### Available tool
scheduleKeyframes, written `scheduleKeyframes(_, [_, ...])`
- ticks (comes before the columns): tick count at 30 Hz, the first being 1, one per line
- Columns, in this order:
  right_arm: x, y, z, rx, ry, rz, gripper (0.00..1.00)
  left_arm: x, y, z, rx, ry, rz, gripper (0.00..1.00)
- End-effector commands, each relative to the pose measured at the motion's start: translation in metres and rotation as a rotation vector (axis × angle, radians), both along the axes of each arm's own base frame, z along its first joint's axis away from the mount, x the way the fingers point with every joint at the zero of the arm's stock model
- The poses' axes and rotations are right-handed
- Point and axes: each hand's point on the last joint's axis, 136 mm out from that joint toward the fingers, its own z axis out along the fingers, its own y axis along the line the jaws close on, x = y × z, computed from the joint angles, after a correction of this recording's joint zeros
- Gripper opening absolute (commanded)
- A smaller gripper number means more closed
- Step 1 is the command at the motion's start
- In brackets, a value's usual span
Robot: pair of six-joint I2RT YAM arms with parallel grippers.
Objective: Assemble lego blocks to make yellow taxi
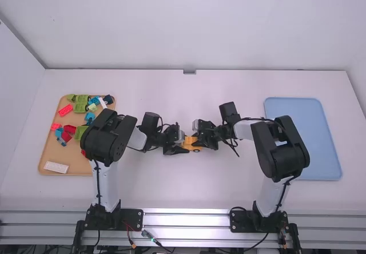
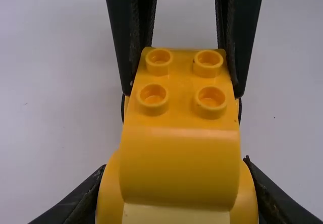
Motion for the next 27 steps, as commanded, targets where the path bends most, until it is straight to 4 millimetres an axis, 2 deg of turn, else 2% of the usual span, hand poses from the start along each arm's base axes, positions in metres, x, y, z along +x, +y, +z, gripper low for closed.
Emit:
scheduleKeyframes(1, [-0.0150, -0.0163, -0.0678, -0.307, 0.047, -0.045, 0.00, -0.0090, -0.0004, -0.0147, 0.047, 0.051, 0.019, 0.26])
scheduleKeyframes(16, [-0.0160, -0.0154, -0.0708, -0.332, 0.028, -0.034, 0.00, -0.0094, -0.0002, -0.0146, 0.045, 0.053, 0.019, 0.27])
scheduleKeyframes(20, [-0.0143, -0.0135, -0.0693, -0.323, 0.031, -0.043, 0.00, -0.0105, -0.0020, -0.0148, 0.047, 0.052, 0.014, 0.22])
scheduleKeyframes(23, [-0.0166, -0.0093, -0.0653, -0.288, 0.036, -0.025, 0.05, -0.0110, -0.0021, -0.0147, 0.045, 0.053, 0.013, 0.12])
scheduleKeyframes(27, [-0.0147, -0.0075, -0.0625, -0.287, 0.040, -0.022, 0.15, -0.0107, -0.0018, -0.0150, 0.047, 0.053, 0.015, 0.13])
